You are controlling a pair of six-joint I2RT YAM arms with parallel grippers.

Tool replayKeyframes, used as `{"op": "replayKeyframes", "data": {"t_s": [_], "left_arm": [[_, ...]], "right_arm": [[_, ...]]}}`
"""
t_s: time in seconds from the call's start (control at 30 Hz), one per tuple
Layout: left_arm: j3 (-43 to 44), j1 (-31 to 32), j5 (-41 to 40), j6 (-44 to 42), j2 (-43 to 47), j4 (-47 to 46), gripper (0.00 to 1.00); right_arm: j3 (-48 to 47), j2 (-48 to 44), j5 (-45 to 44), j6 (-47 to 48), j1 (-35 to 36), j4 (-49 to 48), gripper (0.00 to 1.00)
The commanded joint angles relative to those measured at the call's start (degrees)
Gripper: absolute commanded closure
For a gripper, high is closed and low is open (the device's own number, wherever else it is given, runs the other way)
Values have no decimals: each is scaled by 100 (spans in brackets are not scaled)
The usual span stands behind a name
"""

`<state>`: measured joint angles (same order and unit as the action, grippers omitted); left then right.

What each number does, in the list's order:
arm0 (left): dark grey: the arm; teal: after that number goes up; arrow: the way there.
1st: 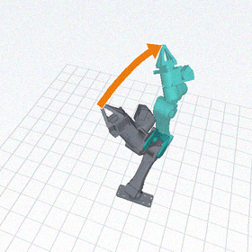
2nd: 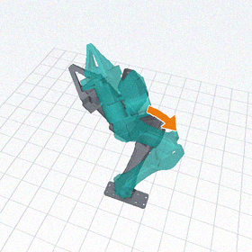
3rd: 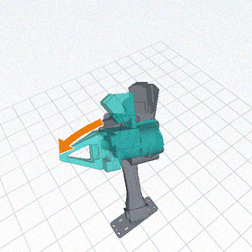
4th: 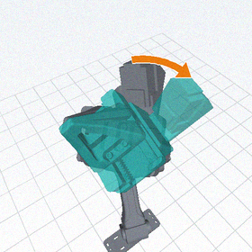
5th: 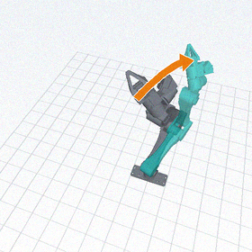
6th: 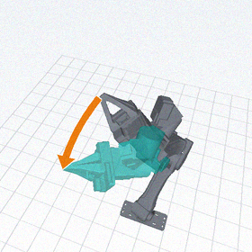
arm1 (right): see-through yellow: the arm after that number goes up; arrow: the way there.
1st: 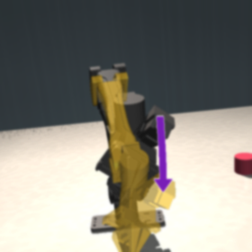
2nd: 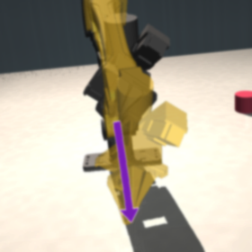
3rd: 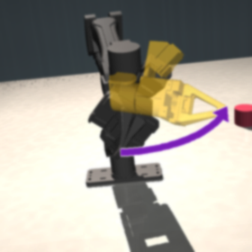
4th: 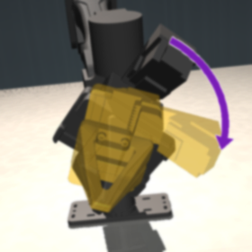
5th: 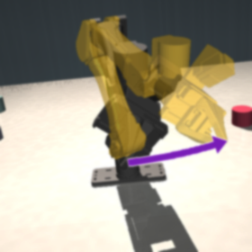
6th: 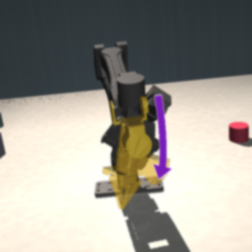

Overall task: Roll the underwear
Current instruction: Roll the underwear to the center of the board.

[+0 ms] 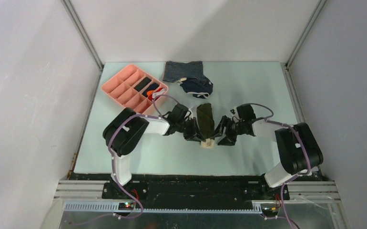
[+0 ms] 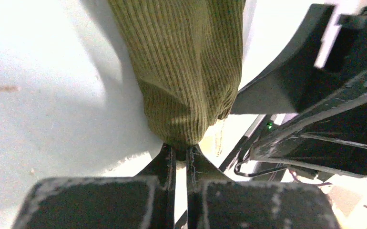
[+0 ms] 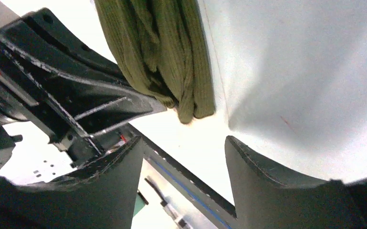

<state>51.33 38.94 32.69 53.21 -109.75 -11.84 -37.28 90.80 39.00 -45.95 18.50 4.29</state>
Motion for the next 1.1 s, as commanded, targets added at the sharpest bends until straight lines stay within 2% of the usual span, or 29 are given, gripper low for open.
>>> {"op": "replayKeyframes", "data": {"t_s": [0.0, 0.1, 0.13, 0.17, 0.2, 0.23, 0.33, 0.4, 0.7, 1.07], "left_arm": [[415, -238, -364, -1432, -418, 1636, 100], [606, -333, -331, -1620, -420, 1966, 100], [670, -354, -264, -1711, -399, 2005, 100], [717, -353, -228, -1754, -387, 2125, 100], [803, -352, -169, -1845, -383, 2186, 100], [841, -348, -145, -1887, -363, 2289, 100], [1022, -343, 17, -2055, -388, 2565, 100], [1099, -345, 145, -2085, -438, 2753, 100], [983, -302, 510, -1623, -352, 2696, 100], [1015, -291, 1084, -913, -458, 2390, 100]], "right_arm": [[-600, -604, -225, 2428, -124, 1974, 37], [-651, -1548, -128, 4064, 294, 1781, 41], [-593, -1786, -103, 4992, 562, 1635, 41], [-369, -2322, -42, 5471, 714, 1556, 41], [-215, -2577, -86, 6436, 1050, 1271, 41], [160, -3064, -266, 6856, 1213, 1111, 40], [850, -3545, -605, 8888, 1800, 245, 37], [1156, -3461, -703, 9726, 1930, -213, 36], [1508, -2322, -588, 11382, 2030, -1796, 31], [1657, -1634, -482, 12651, 2151, -2028, 30]]}}
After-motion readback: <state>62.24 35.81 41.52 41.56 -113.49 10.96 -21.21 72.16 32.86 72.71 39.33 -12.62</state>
